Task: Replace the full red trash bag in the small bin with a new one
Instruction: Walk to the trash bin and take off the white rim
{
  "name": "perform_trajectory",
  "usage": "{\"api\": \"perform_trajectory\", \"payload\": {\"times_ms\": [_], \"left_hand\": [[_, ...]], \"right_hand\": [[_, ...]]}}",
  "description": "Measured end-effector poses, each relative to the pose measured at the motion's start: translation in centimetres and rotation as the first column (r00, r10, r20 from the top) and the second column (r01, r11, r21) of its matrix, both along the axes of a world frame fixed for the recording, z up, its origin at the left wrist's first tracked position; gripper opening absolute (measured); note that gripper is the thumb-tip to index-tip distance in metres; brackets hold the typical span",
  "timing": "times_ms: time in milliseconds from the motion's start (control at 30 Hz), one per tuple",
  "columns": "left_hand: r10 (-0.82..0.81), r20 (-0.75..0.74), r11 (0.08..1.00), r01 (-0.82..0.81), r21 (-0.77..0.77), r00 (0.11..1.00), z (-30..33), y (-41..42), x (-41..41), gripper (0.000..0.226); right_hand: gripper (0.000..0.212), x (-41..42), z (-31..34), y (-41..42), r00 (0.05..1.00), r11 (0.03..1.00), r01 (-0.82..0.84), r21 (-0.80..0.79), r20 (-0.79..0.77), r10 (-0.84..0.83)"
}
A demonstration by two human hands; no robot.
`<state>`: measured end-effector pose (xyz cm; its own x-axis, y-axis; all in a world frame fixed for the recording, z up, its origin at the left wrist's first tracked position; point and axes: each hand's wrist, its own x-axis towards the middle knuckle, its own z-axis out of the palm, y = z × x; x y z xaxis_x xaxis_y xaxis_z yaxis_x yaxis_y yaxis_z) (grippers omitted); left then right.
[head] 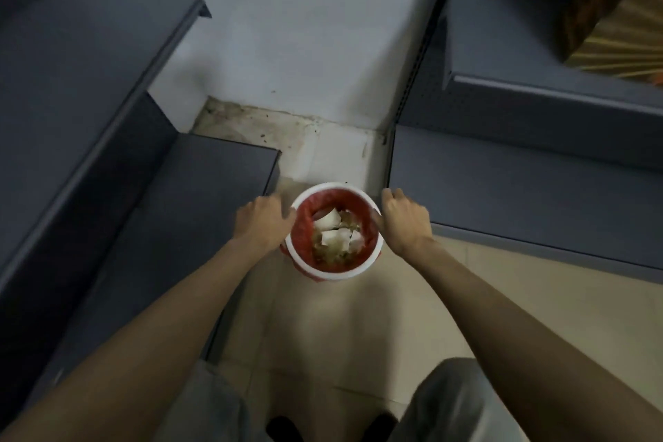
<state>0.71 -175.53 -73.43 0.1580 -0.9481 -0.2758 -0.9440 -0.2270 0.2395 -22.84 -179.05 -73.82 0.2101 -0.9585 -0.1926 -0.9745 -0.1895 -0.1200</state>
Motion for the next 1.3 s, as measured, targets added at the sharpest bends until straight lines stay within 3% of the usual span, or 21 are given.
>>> {"api": "perform_trajectory", "payload": {"times_ms": [200, 367, 567, 700, 1000, 1300], "left_hand": [[0.057, -0.021, 0.997, -0.058, -0.043, 0.998, -13.0, -2.3, 0.0, 0.033], [0.221, -0.209, 0.955, -0.255, -0.154, 0.953, -20.3, -3.3, 0.0, 0.025], [0.359, -0.443, 0.870, -0.467, -0.161, 0.822, -23.1, -3.3, -0.1, 0.019], [0.395, -0.526, 0.847, -0.521, -0.110, 0.753, -23.4, -3.5, 0.0, 0.019], [0.333, -0.540, 0.895, -0.439, -0.076, 0.773, -22.9, -4.0, 0.5, 0.023], [0.278, -0.259, 0.933, -0.323, -0.155, 0.925, -19.8, -4.6, -0.5, 0.032]], "right_hand": [[0.036, -1.4, -12.5, -2.8, 0.997, 0.997, 0.078, -0.026, 0.031, -0.077], [0.032, -2.0, -19.7, -4.4, 0.980, 0.989, 0.144, -0.039, 0.143, -0.137], [0.026, -2.2, -23.0, -3.9, 0.879, 0.948, 0.319, 0.005, 0.373, -0.297], [0.022, -1.9, -22.8, -3.8, 0.803, 0.920, 0.386, 0.066, 0.467, -0.370], [0.020, -1.7, -22.0, -4.1, 0.818, 0.937, 0.334, 0.107, 0.461, -0.344], [0.026, -1.7, -19.3, -4.3, 0.902, 0.945, 0.325, -0.028, 0.311, -0.301]]}}
